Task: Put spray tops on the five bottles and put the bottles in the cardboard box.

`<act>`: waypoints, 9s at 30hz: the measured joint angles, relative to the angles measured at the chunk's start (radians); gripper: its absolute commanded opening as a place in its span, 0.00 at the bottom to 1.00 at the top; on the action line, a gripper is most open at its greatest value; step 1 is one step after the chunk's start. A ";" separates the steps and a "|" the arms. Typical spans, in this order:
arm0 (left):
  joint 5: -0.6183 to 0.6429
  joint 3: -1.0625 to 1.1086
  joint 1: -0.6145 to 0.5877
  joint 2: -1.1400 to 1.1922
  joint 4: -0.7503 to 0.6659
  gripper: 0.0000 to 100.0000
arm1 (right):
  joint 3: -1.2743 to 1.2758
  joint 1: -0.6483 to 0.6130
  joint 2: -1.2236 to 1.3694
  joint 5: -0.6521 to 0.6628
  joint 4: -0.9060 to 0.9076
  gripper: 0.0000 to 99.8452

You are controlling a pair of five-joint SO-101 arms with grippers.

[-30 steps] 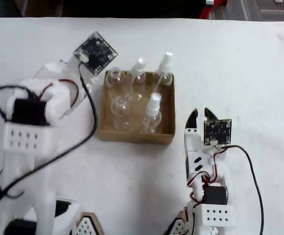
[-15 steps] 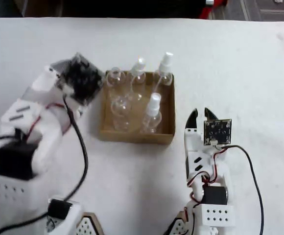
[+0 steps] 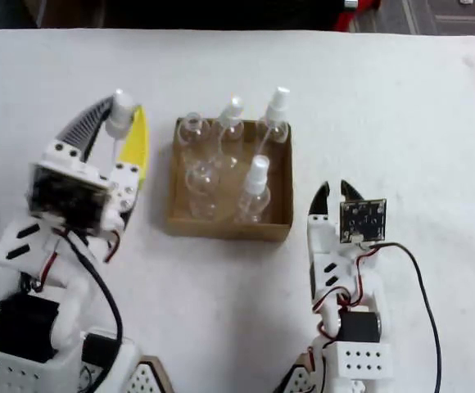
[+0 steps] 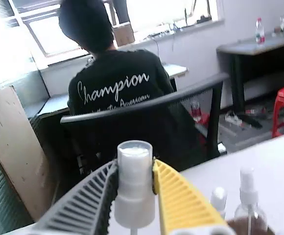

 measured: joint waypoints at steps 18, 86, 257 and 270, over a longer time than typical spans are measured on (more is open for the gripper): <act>0.204 0.213 -0.009 0.032 -0.482 0.02 | 0.000 0.017 0.000 0.000 0.000 0.07; 0.333 -0.103 0.003 0.721 -0.660 0.02 | 0.000 0.026 0.000 0.000 0.000 0.07; -1.909 0.279 -0.629 0.704 0.147 0.25 | 0.000 0.026 0.000 0.000 -0.018 0.08; -1.950 0.061 -0.600 0.918 0.377 0.25 | 0.000 0.026 0.000 0.000 -0.018 0.08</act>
